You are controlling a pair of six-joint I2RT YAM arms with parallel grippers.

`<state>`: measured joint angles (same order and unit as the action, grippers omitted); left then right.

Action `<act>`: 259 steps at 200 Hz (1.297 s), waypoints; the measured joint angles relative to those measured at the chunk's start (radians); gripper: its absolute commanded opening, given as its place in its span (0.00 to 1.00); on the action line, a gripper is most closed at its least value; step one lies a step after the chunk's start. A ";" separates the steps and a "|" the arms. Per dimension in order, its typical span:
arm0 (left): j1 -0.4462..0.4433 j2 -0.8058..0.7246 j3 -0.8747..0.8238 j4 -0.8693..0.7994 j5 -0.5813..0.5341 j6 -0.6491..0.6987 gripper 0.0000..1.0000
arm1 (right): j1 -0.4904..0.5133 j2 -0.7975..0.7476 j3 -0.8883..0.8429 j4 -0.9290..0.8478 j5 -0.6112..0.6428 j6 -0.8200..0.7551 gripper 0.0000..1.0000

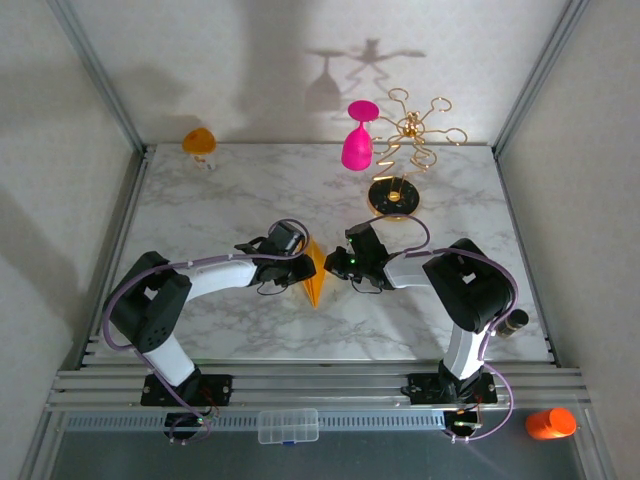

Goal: Fold a paper plane with a square sheet of paper (pick it up from the middle)
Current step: Move the paper plane to the top-center of the table.

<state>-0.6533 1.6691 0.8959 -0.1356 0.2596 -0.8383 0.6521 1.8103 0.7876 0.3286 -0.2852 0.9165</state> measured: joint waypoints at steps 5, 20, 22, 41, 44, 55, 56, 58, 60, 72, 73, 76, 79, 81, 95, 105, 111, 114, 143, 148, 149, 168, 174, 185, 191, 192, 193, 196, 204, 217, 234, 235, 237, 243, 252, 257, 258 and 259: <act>0.000 0.000 0.000 0.001 0.005 0.000 0.29 | 0.000 0.000 0.000 0.000 0.000 0.000 0.00; 0.000 0.000 0.000 0.004 0.017 -0.003 0.29 | 0.000 0.000 0.000 0.000 0.000 0.000 0.00; 0.000 0.000 0.000 0.005 0.018 -0.004 0.30 | 0.000 0.000 0.000 0.000 0.000 0.000 0.00; -0.005 0.000 0.000 0.004 0.031 -0.006 0.31 | 0.000 0.000 0.000 0.000 0.000 0.000 0.00; -0.006 0.000 0.000 0.004 0.032 -0.007 0.32 | 0.000 0.000 0.000 0.000 0.000 0.000 0.00; -0.013 0.000 0.000 0.004 0.033 -0.009 0.32 | 0.000 0.000 0.000 0.000 0.000 0.000 0.00; -0.013 0.000 0.000 0.004 0.033 -0.010 0.32 | 0.000 0.000 0.000 0.000 0.000 0.000 0.00; -0.015 0.000 0.000 0.004 0.034 -0.011 0.32 | 0.000 0.000 0.000 0.000 0.000 0.000 0.00; -0.016 0.000 0.000 0.004 0.034 -0.011 0.32 | 0.000 0.000 0.000 0.000 0.000 0.000 0.00; -0.024 0.000 0.000 0.004 0.036 -0.016 0.32 | 0.000 0.000 0.000 0.000 0.000 0.000 0.00; -0.025 0.000 0.000 0.004 0.036 -0.016 0.32 | 0.000 0.000 0.000 0.000 0.000 0.000 0.00; -0.026 0.000 0.000 0.004 0.036 -0.016 0.32 | 0.000 0.000 0.000 0.000 0.000 0.000 0.00; -0.028 0.000 0.000 0.004 0.036 -0.017 0.32 | 0.000 0.000 0.000 0.000 0.000 0.000 0.00; -0.029 0.000 0.000 0.004 0.036 -0.019 0.32 | 0.000 0.000 0.000 0.000 0.000 0.000 0.00; -0.035 0.000 0.000 0.004 0.035 -0.019 0.32 | 0.000 0.000 0.000 0.000 0.000 0.000 0.00; -0.038 0.000 0.000 0.004 0.035 -0.019 0.32 | 0.000 0.000 0.000 0.000 0.000 0.000 0.00; -0.039 0.000 0.000 0.003 0.034 -0.019 0.32 | 0.000 0.000 0.000 0.000 0.000 0.000 0.00; -0.040 0.000 0.000 0.003 0.034 -0.019 0.32 | 0.000 0.000 0.000 0.000 0.000 0.000 0.00; -0.044 0.019 0.009 0.001 0.027 -0.016 0.36 | 0.000 0.000 0.000 0.000 -0.004 0.000 0.00; -0.045 0.023 0.012 0.000 0.027 -0.014 0.37 | 0.000 0.000 0.000 0.000 -0.005 0.000 0.00; -0.045 0.024 0.013 0.000 0.027 -0.013 0.37 | 0.000 0.000 0.000 0.000 -0.005 0.000 0.00; -0.050 0.039 0.021 -0.001 0.027 -0.003 0.40 | 0.000 -0.001 0.000 0.000 -0.010 0.000 0.00; -0.050 0.042 0.024 -0.002 0.026 0.000 0.41 | 0.000 -0.002 0.000 0.000 -0.015 0.000 0.00; -0.052 0.047 0.028 -0.003 0.027 0.005 0.42 | 0.000 -0.006 0.000 0.000 -0.021 0.000 0.00; -0.053 0.047 0.028 -0.004 0.026 0.005 0.42 | 0.000 -0.010 0.000 0.000 -0.025 0.000 0.00; -0.053 0.047 0.028 -0.004 0.026 0.005 0.42 | 0.000 -0.011 0.000 0.000 -0.026 0.000 0.00; -0.053 0.047 0.028 -0.004 0.026 0.005 0.42 | 0.000 -0.012 0.000 0.000 -0.026 0.000 0.00; -0.053 0.047 0.028 -0.005 0.026 0.005 0.42 | 0.000 -0.014 0.000 0.000 -0.027 -0.001 0.00; -0.053 0.048 0.028 -0.005 0.025 0.009 0.43 | 0.000 -0.021 0.000 0.000 -0.032 -0.001 0.00; -0.053 0.048 0.028 -0.006 0.021 0.012 0.44 | 0.000 -0.029 0.000 0.000 -0.034 -0.002 0.00; -0.053 0.051 0.034 -0.013 0.012 0.019 0.45 | -0.002 -0.032 0.000 0.000 -0.034 -0.004 0.00; -0.053 0.051 0.034 -0.013 0.012 0.019 0.44 | -0.002 -0.032 0.000 0.000 -0.034 -0.004 0.00; -0.053 0.052 0.034 -0.014 0.011 0.020 0.45 | -0.003 -0.032 0.000 0.000 -0.034 -0.005 0.00; -0.053 0.055 0.038 -0.019 0.008 0.024 0.44 | -0.003 -0.032 0.000 0.000 -0.034 -0.005 0.00; -0.053 0.060 0.041 -0.020 0.004 0.026 0.44 | -0.005 -0.032 0.000 0.000 -0.034 -0.005 0.00; -0.053 0.063 0.042 -0.023 0.002 0.027 0.44 | -0.005 -0.032 0.000 0.000 -0.035 -0.005 0.00; -0.053 0.064 0.043 -0.024 0.001 0.027 0.44 | -0.005 -0.032 0.000 0.000 -0.035 -0.004 0.00; -0.053 0.064 0.043 -0.024 0.001 0.027 0.44 | -0.005 -0.032 0.000 0.000 -0.035 -0.005 0.00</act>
<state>-0.7063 1.7332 0.9390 -0.1593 0.2604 -0.8108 0.6476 1.7779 0.7876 0.3290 -0.3202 0.9119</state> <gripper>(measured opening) 0.443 0.059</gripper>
